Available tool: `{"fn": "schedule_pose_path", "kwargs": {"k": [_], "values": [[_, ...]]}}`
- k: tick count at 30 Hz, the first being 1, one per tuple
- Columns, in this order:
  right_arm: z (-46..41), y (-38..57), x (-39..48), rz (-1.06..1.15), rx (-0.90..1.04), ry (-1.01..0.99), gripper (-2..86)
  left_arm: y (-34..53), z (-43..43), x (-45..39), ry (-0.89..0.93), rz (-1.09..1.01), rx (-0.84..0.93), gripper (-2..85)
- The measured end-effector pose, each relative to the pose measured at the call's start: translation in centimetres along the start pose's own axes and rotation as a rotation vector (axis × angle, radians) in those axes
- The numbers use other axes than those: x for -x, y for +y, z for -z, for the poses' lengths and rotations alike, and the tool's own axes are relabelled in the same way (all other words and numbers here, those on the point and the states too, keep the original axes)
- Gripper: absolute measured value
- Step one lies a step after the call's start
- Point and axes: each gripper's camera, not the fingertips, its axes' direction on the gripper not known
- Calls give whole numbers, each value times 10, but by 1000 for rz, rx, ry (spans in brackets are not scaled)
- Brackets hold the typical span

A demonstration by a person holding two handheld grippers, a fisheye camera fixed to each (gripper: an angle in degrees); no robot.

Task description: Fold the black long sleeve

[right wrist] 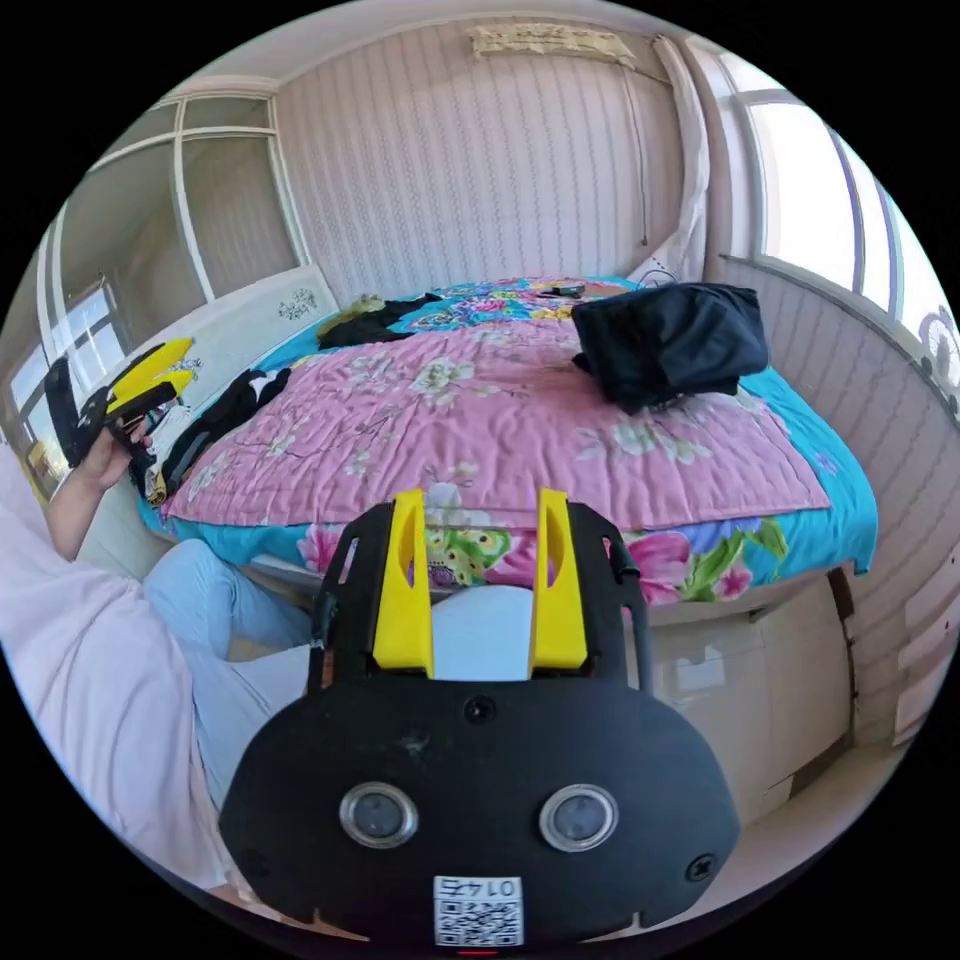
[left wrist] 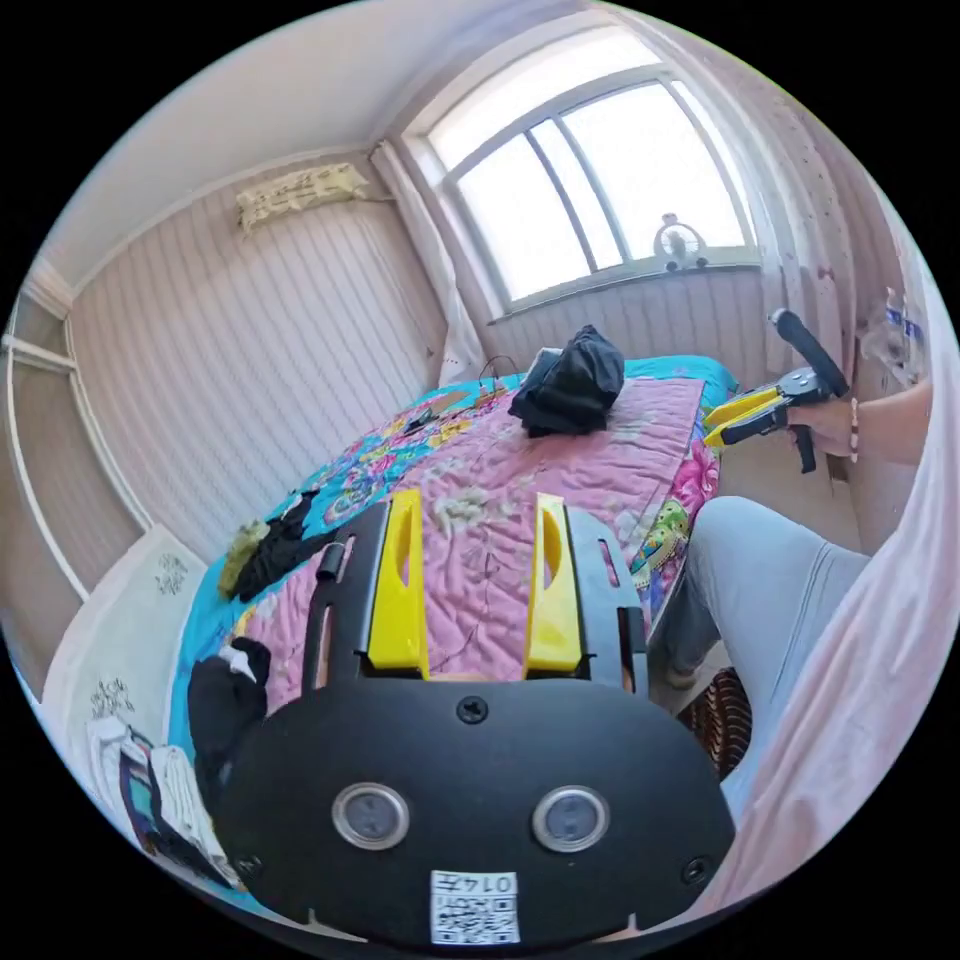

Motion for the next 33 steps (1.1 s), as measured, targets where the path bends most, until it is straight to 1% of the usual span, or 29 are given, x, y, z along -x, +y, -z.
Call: {"fn": "schedule_pose_path", "kwargs": {"k": [4, 6, 7, 9, 13, 16, 18, 19, 21, 22, 24, 25, 27, 28, 30, 31, 32, 33], "values": [[39, -32, -24, -31, -20, 26, 145, -19, -51, -80, 41, -45, -44, 184], [64, -66, -38, -15, -76, 49, 143, -33, -96, -123, 141, -27, -35, 215], [69, -76, -42, -8, -87, 50, 143, -36, -109, -132, 172, -18, -31, 219], [83, -122, -61, -8, -106, 20, 152, -47, -157, -165, 298, 28, -35, 229], [101, -194, -81, 17, -182, -2, 163, -66, -231, -211, 353, 16, -34, 230], [107, -250, -88, 77, -212, 35, 164, -82, -295, -247, 374, 17, -34, 230], [109, -291, -91, 120, -222, 92, 164, -93, -347, -276, 403, 14, -15, 231], [108, -301, -93, 124, -221, 100, 164, -96, -361, -283, 413, 10, -9, 231], [105, -338, -103, 112, -211, 81, 163, -107, -416, -310, 444, 0, 24, 229], [103, -348, -107, 101, -203, 70, 163, -109, -430, -315, 447, 3, 33, 227], [96, -386, -121, 57, -156, 44, 162, -119, -487, -332, 470, 30, 119, 213], [94, -396, -123, 56, -149, 48, 162, -121, -500, -335, 473, 36, 139, 211], [84, -430, -131, 73, -145, 103, 159, -129, -546, -348, 494, 32, 185, 203], [81, -437, -133, 66, -147, 118, 157, -130, -556, -351, 493, 26, 191, 199], [73, -461, -150, -27, -129, 157, 131, -138, -591, -365, 476, 5, 204, 184], [72, -465, -155, -66, -113, 162, 107, -140, -598, -369, 476, -2, 207, 182], [73, -470, -166, -130, -71, 172, 59, -145, -615, -379, 477, -21, 216, 168], [79, -472, -175, -181, -32, 183, 48, -150, -630, -390, 492, -46, 234, 157]]}}
